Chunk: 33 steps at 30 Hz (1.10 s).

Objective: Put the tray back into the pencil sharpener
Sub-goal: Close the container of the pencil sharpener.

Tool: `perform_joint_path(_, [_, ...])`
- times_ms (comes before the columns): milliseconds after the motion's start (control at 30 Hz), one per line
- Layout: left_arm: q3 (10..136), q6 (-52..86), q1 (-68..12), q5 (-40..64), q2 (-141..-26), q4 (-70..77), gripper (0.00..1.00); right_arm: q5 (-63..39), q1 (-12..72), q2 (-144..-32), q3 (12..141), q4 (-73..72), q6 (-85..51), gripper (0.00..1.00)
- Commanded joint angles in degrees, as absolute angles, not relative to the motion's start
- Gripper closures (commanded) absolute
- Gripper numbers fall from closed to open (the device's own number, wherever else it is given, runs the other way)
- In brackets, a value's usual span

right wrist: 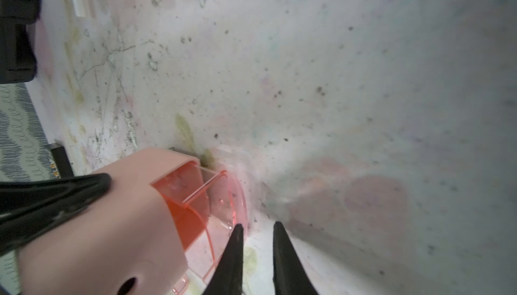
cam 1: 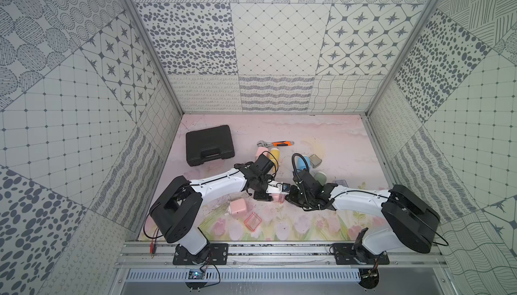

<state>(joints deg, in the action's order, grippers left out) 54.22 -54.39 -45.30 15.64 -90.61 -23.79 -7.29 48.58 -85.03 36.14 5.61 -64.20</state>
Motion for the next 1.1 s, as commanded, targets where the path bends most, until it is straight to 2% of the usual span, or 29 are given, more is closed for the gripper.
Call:
perform_joint_path(0, [54.4, -53.4, -45.1, 15.8, -90.8, -23.1, 0.60, -10.2, 48.9, -86.4, 35.8, -3.5, -65.8, 0.78])
perform_joint_path(200, [54.4, -51.9, -45.0, 16.3, -91.1, -21.8, 0.62, -11.5, 48.9, -88.1, 34.3, -9.2, -67.5, 0.77])
perform_joint_path(467, [53.2, -47.6, -43.9, 17.1, -89.4, -18.5, 0.64, -12.3, 48.6, -87.7, 34.1, -9.4, -67.8, 0.76])
perform_joint_path(667, [53.1, -39.2, -42.4, 16.0, -84.4, -17.1, 0.67, -5.5, 48.5, -77.4, 36.0, 8.3, -65.0, 0.73])
perform_joint_path(767, [52.8, -30.4, -41.4, 14.3, -79.3, -15.0, 0.74, -0.9, 48.4, -71.9, 38.1, 16.9, -63.0, 0.72])
perform_joint_path(833, [53.5, -25.4, -40.9, 11.0, -76.9, -15.7, 0.86, 1.9, 48.4, -68.8, 39.7, 20.3, -62.5, 0.71])
perform_joint_path(867, [53.9, -23.5, -40.7, 9.1, -76.3, -16.5, 0.96, 3.1, 48.4, -67.7, 40.2, 21.1, -62.5, 0.71])
perform_joint_path(900, [54.4, -20.9, -40.4, 5.5, -75.8, -17.4, 1.00, 4.4, 48.3, -66.7, 40.6, 21.6, -62.6, 0.71])
perform_joint_path(1067, [57.0, -8.4, -38.4, -13.2, -76.0, -22.3, 1.00, 7.0, 48.4, -66.4, 43.5, 21.9, -62.0, 0.71])
